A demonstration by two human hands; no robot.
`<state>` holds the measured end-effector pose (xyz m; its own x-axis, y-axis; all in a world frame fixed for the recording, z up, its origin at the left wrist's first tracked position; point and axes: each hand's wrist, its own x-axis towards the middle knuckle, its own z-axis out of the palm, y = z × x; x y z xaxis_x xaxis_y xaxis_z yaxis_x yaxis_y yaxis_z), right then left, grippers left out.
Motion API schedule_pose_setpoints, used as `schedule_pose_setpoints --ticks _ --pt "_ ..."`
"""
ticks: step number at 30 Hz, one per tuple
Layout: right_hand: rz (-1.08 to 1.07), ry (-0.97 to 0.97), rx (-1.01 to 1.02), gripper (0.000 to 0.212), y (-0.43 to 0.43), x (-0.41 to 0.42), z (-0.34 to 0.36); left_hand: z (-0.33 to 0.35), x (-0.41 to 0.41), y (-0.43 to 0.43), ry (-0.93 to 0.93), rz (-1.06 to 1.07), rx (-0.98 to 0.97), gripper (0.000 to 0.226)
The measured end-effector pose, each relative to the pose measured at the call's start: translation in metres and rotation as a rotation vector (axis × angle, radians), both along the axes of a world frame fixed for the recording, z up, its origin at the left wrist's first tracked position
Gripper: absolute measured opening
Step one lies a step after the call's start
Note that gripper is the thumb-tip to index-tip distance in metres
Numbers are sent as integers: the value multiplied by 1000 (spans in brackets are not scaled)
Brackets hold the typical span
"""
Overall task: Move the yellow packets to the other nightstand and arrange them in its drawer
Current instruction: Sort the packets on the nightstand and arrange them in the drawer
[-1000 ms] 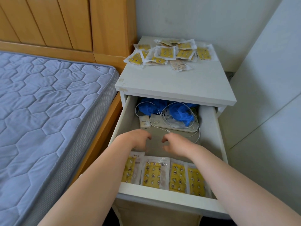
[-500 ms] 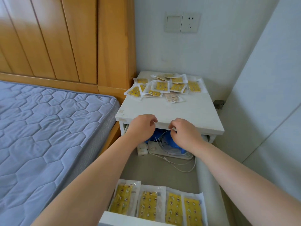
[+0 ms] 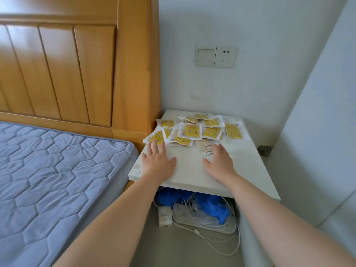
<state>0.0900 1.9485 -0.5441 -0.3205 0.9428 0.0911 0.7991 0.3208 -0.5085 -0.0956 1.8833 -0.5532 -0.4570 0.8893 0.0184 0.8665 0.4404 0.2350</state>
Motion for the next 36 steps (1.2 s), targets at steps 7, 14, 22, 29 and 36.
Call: schedule_pose_setpoints --ticks 7,14,22,29,36 --pt "34 -34 132 68 6 -4 -11 1 -7 15 57 -45 4 72" --pt "45 -61 168 67 3 -5 -9 2 -3 5 84 -120 -4 56" --pt "76 -116 221 64 3 -6 -9 -3 4 -19 62 -235 373 31" --pt "170 -185 248 59 7 -11 -8 -3 2 -15 75 -301 149 65" --pt "145 -189 232 41 8 -13 -6 0 1 -10 98 -346 -16 59"
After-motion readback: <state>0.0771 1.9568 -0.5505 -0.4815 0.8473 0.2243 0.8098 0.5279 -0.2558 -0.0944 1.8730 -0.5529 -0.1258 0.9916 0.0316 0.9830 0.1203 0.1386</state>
